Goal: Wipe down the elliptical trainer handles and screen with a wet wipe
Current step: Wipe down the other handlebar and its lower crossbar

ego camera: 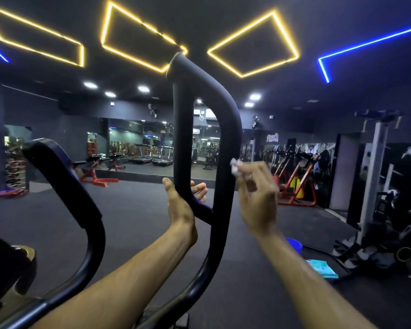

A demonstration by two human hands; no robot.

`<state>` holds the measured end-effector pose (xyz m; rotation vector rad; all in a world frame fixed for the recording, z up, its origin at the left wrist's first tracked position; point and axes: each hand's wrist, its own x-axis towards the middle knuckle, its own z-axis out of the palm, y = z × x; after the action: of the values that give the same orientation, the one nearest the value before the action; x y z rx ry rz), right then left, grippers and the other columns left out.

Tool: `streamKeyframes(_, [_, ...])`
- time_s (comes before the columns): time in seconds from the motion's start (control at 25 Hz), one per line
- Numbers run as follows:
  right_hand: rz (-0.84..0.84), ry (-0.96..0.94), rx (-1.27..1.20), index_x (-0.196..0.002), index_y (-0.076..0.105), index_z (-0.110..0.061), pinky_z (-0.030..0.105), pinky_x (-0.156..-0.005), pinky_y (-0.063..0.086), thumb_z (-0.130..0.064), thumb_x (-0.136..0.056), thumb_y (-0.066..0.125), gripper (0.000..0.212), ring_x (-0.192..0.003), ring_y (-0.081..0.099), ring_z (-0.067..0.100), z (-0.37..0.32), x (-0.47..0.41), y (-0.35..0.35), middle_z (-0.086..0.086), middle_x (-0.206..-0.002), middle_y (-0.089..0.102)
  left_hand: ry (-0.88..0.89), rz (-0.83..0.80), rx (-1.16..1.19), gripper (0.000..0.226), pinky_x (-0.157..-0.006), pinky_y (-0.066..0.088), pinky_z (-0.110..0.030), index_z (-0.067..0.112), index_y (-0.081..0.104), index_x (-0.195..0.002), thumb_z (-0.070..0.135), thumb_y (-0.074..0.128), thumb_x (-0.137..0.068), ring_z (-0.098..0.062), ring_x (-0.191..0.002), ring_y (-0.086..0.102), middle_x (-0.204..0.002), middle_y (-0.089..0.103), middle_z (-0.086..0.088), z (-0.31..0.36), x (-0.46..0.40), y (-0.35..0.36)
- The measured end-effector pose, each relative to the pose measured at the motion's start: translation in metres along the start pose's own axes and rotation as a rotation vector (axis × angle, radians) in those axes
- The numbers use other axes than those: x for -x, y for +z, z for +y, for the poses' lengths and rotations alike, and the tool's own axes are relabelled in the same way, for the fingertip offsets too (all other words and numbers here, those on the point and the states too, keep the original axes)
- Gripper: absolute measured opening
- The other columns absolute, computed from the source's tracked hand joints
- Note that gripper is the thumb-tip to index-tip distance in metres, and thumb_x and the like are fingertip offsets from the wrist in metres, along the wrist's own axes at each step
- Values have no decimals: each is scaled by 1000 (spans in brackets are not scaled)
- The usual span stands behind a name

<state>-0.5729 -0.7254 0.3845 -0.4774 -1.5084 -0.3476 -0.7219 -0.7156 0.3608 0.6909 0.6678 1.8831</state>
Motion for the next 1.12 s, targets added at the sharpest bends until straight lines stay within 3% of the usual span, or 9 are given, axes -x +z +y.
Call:
streamKeyframes(0.2, [-100, 39, 7, -108, 73, -9, 27, -83, 56, 4, -91, 71, 22, -96, 66, 11, 11, 72, -1, 1, -99, 64, 18, 20, -10, 78, -97, 57, -45, 6, 65, -110, 70, 21, -105, -32, -98, 78, -101, 79, -20, -1, 6, 2])
streamKeyframes(0.36, [-175, 25, 39, -102, 74, -6, 30, -81, 57, 5, -87, 75, 18, -95, 62, 6, 12, 81, -7, 2, -99, 59, 23, 30, -37, 77, -102, 55, -45, 9, 66, -109, 70, 20, -105, -30, -100, 78, -102, 80, -18, 2, 9, 2])
streamKeyframes(0.44, [-174, -76, 103, -101, 75, -4, 31, -77, 54, 5, -85, 77, 19, -91, 58, 12, 3, 55, -12, 4, -97, 59, 57, 38, -105, 75, -107, 49, -44, 13, 64, -121, 70, 19, -105, -24, -104, 76, -109, 79, -13, 1, 10, 2])
streamKeyframes(0.56, [-140, -341, 204, -116, 72, -1, 20, -86, 44, -4, -92, 68, 24, -92, 54, 20, -21, -43, -19, 10, -96, 63, 291, 36, -284, 52, -98, 48, -45, 32, 42, -141, 65, 21, -107, -25, -110, 65, -128, 66, -13, 11, 8, 5])
streamKeyframes(0.64, [-139, -529, 254, -122, 70, -1, 16, -89, 39, -8, -96, 66, 27, -93, 55, 24, -45, -119, -23, 14, -100, 64, 549, -41, -327, 48, -106, 47, -37, 35, 37, -145, 59, 30, -104, -23, -128, 57, -140, 56, -6, 27, 9, 12])
streamKeyframes(0.76, [-353, -777, 322, -115, 72, -6, 26, -84, 49, -13, -101, 63, 19, -100, 56, 22, -82, -203, -16, 8, -110, 63, 801, -181, -499, 55, -105, 45, -23, 35, 31, -156, 42, 45, -103, -5, -130, 53, -145, 53, 7, 53, 9, 22])
streamKeyframes(0.88, [-667, -933, 542, -109, 71, -14, 24, -70, 49, -19, -104, 55, 17, -99, 50, 10, -109, -241, 9, -2, -113, 59, 798, -205, -608, 69, -115, 42, -41, 47, 24, -159, 40, 58, -100, -7, -139, 48, -153, 48, 12, 63, 5, 22])
streamKeyframes(1.0, [-784, -1023, 584, -98, 69, -12, 13, -67, 40, -16, -102, 57, 14, -94, 45, 7, -100, -235, -5, -6, -102, 53, 763, -198, -636, 78, -125, 32, -47, 45, 20, -162, 32, 66, -100, -8, -151, 34, -164, 35, 15, 65, 9, 23])
streamKeyframes(1.12, [-813, -1046, 579, -103, 71, -10, 38, -67, 57, -15, -100, 58, 14, -100, 55, 19, -88, -230, -30, 3, -106, 59, 758, -182, -631, 83, -125, 31, -48, 46, 16, -162, 39, 64, -95, -6, -152, 30, -165, 31, 18, 64, 16, 28])
